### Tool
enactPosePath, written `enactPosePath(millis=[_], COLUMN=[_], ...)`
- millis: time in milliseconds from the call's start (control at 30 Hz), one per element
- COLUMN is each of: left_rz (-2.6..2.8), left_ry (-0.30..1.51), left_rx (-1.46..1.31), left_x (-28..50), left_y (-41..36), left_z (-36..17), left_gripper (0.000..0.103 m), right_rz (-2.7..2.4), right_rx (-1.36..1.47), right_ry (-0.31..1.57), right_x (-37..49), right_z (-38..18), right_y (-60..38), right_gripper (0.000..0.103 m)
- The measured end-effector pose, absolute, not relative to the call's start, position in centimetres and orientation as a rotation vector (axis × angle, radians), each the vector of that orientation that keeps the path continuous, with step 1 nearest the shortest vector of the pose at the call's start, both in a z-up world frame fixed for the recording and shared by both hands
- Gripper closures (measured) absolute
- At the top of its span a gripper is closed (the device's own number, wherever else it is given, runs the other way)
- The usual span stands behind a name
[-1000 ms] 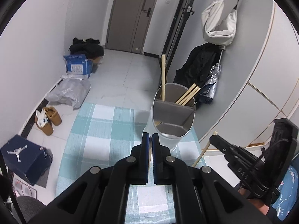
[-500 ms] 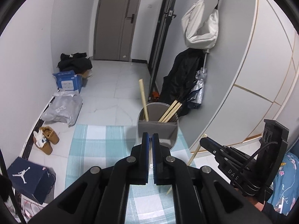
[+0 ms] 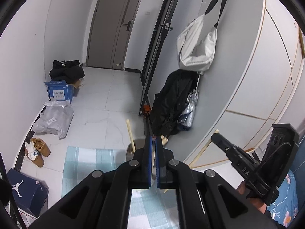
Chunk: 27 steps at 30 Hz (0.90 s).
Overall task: Organize utensils
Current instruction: 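Lower both chopsticks into the holder and open both tools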
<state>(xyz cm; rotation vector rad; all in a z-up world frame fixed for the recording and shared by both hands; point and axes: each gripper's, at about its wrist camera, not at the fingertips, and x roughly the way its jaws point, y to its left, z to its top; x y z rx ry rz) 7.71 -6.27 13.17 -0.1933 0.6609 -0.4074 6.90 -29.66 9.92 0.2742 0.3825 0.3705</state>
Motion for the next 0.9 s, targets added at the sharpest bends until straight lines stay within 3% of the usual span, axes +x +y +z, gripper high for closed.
enactPosePath(millis=[433, 900], left_rz=[-0.395, -0.402], left_ry=[0.662, 0.731], left_rx=[-0.194, -0.033], left_x=[13.0, 15.5], left_y=[-6.5, -7.9], left_z=[14.0, 10.5], left_gripper=[0.103, 0.103], right_rz=[0.326, 0.344], right_rx=[0.231, 0.21], right_ry=[0.254, 0.354], right_x=[13.3, 18.2], right_z=[14.3, 7.0], right_y=[-28.7, -25.6], right_gripper=[0.099, 0.099])
